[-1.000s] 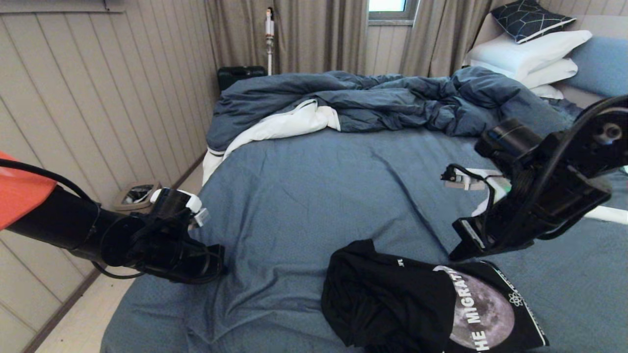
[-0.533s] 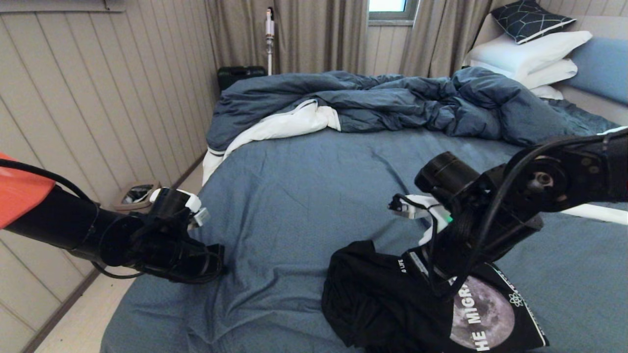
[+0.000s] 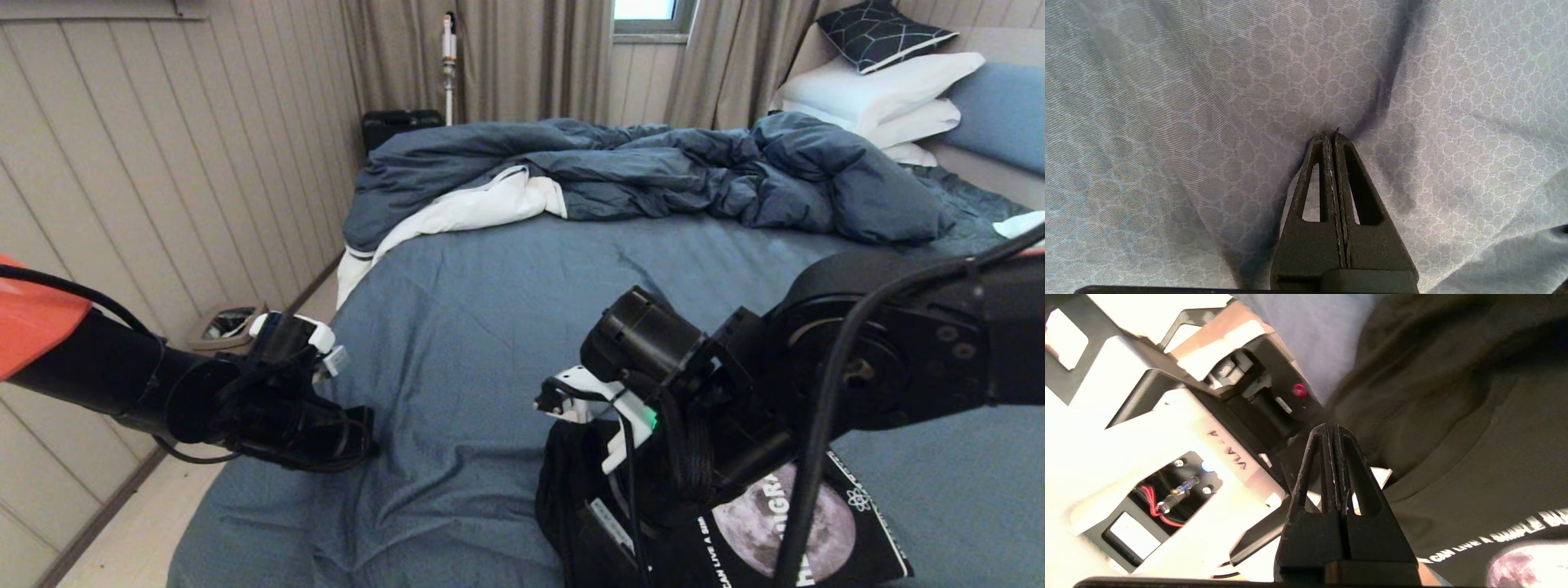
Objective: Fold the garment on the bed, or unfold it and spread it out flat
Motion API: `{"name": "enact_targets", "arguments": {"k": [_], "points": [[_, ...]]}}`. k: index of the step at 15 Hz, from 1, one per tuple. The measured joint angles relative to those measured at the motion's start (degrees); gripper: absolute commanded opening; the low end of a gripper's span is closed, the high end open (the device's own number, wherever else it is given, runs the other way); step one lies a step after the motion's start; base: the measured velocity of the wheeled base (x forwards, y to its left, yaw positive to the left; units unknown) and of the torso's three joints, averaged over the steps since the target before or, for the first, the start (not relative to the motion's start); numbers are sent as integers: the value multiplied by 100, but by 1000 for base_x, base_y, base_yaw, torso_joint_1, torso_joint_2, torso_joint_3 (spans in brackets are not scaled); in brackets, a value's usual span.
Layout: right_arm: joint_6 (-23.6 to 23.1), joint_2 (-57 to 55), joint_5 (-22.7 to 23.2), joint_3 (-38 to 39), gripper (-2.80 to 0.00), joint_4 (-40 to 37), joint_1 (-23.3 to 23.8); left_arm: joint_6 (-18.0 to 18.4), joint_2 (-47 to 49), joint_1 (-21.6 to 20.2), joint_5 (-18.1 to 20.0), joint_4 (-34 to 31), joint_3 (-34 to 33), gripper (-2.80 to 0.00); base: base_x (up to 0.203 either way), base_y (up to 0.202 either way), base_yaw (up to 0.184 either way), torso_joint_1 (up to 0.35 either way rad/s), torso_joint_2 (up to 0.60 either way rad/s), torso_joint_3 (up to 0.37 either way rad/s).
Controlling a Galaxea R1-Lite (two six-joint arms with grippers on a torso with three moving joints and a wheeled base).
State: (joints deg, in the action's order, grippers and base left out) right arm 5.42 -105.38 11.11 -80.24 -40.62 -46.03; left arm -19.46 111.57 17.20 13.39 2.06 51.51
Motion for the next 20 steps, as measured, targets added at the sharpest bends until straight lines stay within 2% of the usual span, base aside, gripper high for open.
{"name": "enact_targets", "arguments": {"k": [3, 5, 10, 13, 17, 20], "points": [[11, -27, -39, -155, -280, 2, -47, -2, 1, 2, 0, -5, 9, -280, 0, 0, 0, 0, 0, 0], [15, 5, -48, -224, -280, 0, 173, -2, 1, 2, -1, 0, 9, -280, 0, 0, 0, 0, 0, 0], [-6, 654, -63, -355, -280, -34, 1486, 14, -270, 2, -46, 44, -74, -280, 0, 0, 0, 0, 0, 0], [11, 1382, -60, -172, -280, -55, 2246, 30, -742, -37, -74, 30, -185, -280, 0, 0, 0, 0, 0, 0], [-44, 3467, -202, 870, -280, -65, 3608, 117, -2855, -296, -149, -314, -509, -280, 0, 0, 0, 0, 0, 0], [-296, 5113, -436, 2231, -280, -43, 4434, 278, -4838, -532, -591, -1175, -856, -280, 0, 0, 0, 0, 0, 0]]}}
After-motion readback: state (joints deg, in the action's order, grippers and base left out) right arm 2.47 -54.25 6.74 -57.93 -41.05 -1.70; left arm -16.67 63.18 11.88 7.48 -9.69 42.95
